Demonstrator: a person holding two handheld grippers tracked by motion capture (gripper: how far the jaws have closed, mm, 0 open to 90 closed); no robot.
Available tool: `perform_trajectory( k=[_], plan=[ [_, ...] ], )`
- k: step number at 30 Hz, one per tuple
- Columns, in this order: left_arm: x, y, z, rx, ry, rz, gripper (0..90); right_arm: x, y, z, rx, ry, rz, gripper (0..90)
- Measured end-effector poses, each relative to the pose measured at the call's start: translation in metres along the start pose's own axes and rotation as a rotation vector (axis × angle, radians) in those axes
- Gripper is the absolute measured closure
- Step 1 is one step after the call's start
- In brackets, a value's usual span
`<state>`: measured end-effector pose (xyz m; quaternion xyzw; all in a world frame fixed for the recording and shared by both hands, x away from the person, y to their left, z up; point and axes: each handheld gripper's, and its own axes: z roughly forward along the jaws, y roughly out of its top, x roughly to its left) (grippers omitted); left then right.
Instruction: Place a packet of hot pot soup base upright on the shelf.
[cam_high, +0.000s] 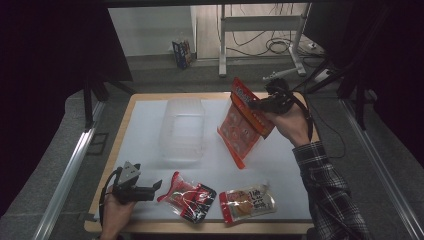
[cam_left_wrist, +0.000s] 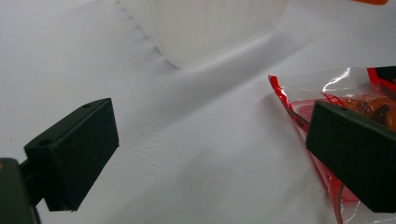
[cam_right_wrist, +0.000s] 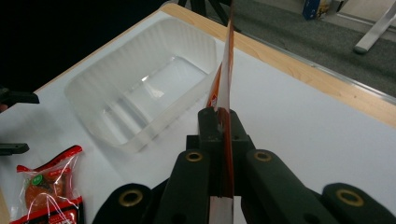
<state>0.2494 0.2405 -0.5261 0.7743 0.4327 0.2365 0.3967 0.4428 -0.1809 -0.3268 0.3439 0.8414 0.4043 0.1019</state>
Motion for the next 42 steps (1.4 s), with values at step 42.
perform_trajectory(
  k=[42],
  plan=[
    [0.001,0.001,-0.002,-0.017,-0.02,-0.019,2.6,0.025,0.088,0.021,-0.031,0.048,-0.075,88.8]
  ],
)
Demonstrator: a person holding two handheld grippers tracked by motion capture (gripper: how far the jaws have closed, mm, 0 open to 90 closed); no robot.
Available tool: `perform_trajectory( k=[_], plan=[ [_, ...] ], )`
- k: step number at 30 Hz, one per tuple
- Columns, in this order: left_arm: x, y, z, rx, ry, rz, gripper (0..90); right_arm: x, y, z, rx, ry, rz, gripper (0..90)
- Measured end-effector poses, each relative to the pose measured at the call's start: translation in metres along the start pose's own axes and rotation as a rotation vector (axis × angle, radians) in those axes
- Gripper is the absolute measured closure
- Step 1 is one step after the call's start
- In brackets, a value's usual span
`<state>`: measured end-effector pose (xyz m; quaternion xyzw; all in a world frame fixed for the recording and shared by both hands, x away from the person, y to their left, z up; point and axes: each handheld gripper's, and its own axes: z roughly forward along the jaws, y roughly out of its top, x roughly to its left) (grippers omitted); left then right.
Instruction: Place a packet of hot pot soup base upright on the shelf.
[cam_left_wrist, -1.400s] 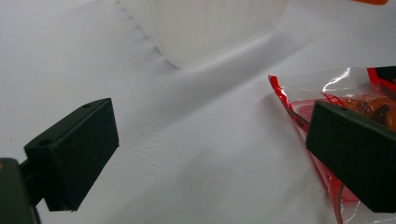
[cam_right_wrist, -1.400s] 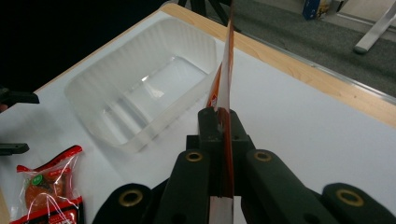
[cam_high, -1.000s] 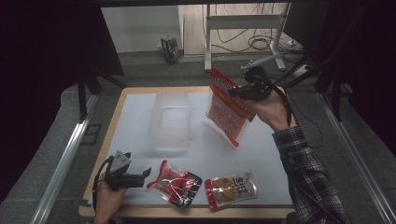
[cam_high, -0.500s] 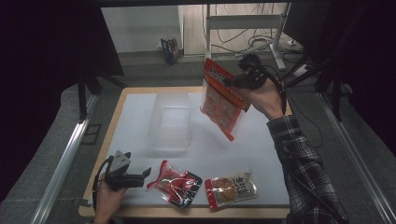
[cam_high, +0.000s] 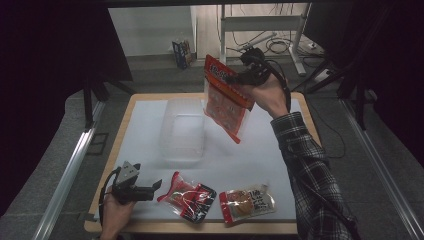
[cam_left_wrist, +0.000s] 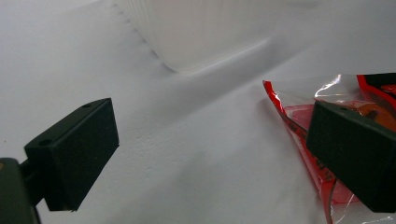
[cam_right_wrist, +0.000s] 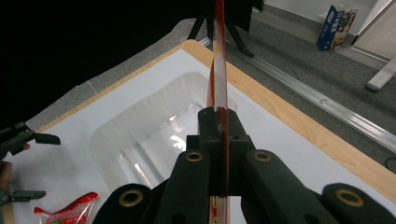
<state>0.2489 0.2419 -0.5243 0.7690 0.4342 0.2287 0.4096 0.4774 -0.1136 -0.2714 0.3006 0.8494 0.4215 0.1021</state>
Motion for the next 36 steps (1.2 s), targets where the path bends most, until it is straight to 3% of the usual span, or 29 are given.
perform_trajectory(
  k=[20,36],
  plan=[
    [-0.001,0.0,0.0,0.001,-0.005,0.008,2.6,0.017,0.035,0.038,-0.012,0.029,0.004,88.8],
    [-0.002,0.0,0.0,-0.003,-0.005,0.009,2.6,0.039,0.06,0.078,-0.015,0.047,-0.001,88.8]
  ],
)
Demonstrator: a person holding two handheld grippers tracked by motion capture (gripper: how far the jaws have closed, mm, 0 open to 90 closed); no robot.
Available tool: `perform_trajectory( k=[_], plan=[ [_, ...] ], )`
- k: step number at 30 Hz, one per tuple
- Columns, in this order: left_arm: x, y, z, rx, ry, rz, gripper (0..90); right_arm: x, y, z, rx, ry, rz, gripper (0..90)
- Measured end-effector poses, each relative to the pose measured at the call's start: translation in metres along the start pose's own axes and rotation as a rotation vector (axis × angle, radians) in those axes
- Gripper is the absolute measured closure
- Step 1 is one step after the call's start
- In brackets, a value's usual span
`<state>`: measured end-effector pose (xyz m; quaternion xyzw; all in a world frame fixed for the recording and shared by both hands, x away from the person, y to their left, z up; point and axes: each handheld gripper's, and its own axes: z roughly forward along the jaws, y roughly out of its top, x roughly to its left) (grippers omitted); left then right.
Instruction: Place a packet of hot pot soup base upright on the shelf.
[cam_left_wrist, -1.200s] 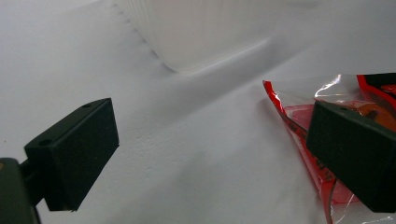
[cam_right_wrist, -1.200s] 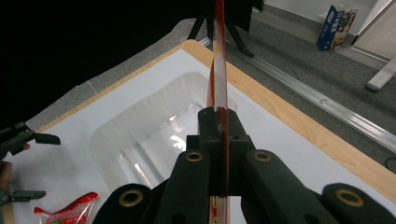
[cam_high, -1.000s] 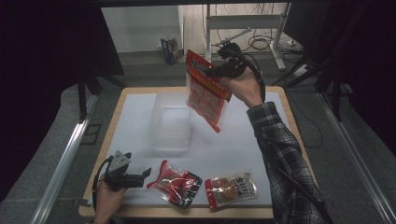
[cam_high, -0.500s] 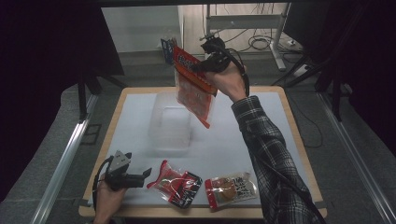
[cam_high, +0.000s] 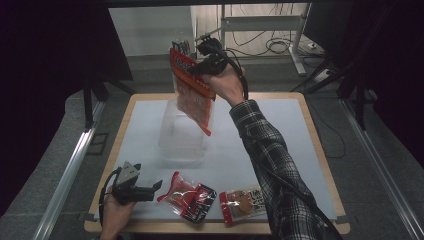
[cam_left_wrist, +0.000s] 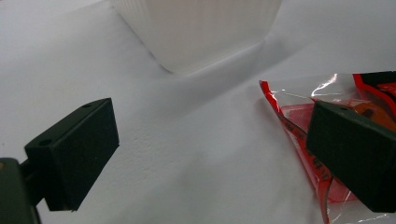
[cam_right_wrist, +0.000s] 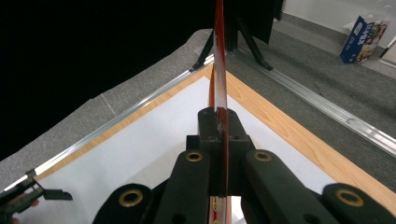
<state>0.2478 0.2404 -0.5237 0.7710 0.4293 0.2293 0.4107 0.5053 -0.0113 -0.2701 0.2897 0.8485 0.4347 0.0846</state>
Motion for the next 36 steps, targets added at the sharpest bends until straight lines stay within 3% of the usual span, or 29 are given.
perform_trajectory(
  k=[11,22,29,36],
  plan=[
    [0.0,0.0,0.0,0.004,-0.003,0.007,2.6,0.009,0.007,0.02,-0.009,0.008,0.019,88.8],
    [-0.001,0.0,0.001,0.004,-0.002,0.009,2.6,0.017,0.011,0.025,-0.017,0.013,0.046,88.7],
    [-0.001,0.0,0.001,0.002,-0.001,0.01,2.6,0.013,0.002,0.038,0.004,-0.002,0.057,88.7],
    [-0.001,0.0,0.001,0.005,0.0,0.011,2.6,0.002,-0.016,0.063,0.036,-0.016,0.08,88.7]
  ],
)
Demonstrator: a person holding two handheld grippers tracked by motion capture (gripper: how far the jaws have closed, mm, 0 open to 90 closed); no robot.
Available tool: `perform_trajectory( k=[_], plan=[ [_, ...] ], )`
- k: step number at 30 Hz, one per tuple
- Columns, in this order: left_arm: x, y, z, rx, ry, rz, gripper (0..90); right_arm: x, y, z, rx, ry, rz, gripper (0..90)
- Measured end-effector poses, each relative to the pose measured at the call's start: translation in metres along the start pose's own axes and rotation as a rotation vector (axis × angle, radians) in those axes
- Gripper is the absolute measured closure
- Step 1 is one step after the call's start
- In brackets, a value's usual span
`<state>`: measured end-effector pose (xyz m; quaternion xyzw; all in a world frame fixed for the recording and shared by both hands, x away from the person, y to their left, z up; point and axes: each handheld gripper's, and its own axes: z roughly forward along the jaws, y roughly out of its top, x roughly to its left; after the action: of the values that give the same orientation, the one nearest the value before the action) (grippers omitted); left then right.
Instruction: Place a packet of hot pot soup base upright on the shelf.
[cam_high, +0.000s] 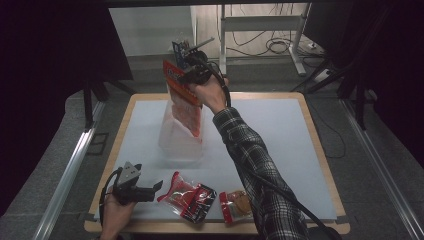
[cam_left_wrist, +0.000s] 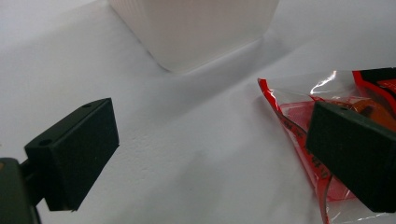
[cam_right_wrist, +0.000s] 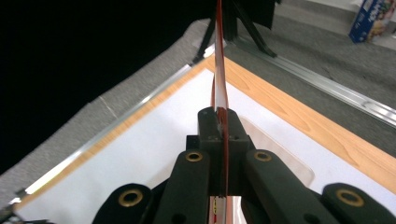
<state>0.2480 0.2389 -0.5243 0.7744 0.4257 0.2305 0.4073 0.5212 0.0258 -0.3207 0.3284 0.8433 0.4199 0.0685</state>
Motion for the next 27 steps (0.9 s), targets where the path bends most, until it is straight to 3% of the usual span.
perform_trajectory(
  k=[4,7,8,9,13,16,18,25,27],
  plan=[
    [0.0,0.0,0.0,0.001,0.001,0.0,2.6,-0.007,-0.006,0.006,-0.03,0.013,0.021,88.6],
    [0.0,0.0,0.0,0.001,0.0,0.0,2.6,-0.007,-0.006,0.005,-0.028,-0.066,-0.038,88.5],
    [0.0,0.0,0.0,0.001,0.0,-0.001,2.6,-0.007,-0.006,0.005,-0.028,-0.066,-0.038,88.5],
    [0.0,0.0,0.0,0.002,0.0,-0.001,2.6,-0.011,-0.007,0.004,-0.027,-0.111,-0.057,88.4],
    [0.0,0.0,0.0,0.006,0.0,0.003,2.6,-0.021,-0.011,0.004,-0.034,-0.146,-0.046,88.1],
    [0.0,0.0,0.0,0.009,0.001,0.004,2.6,-0.026,-0.014,0.006,-0.023,-0.168,-0.052,88.0],
    [0.0,0.0,0.001,0.01,0.001,0.002,2.6,-0.03,-0.02,0.013,0.008,-0.207,-0.057,87.6],
    [0.0,0.0,0.001,0.012,0.001,0.002,2.6,-0.037,-0.023,0.015,-0.001,-0.195,-0.034,87.3],
    [0.0,0.0,0.001,0.011,0.002,0.002,2.6,-0.041,-0.021,0.011,-0.014,-0.175,-0.008,87.4]
  ],
)
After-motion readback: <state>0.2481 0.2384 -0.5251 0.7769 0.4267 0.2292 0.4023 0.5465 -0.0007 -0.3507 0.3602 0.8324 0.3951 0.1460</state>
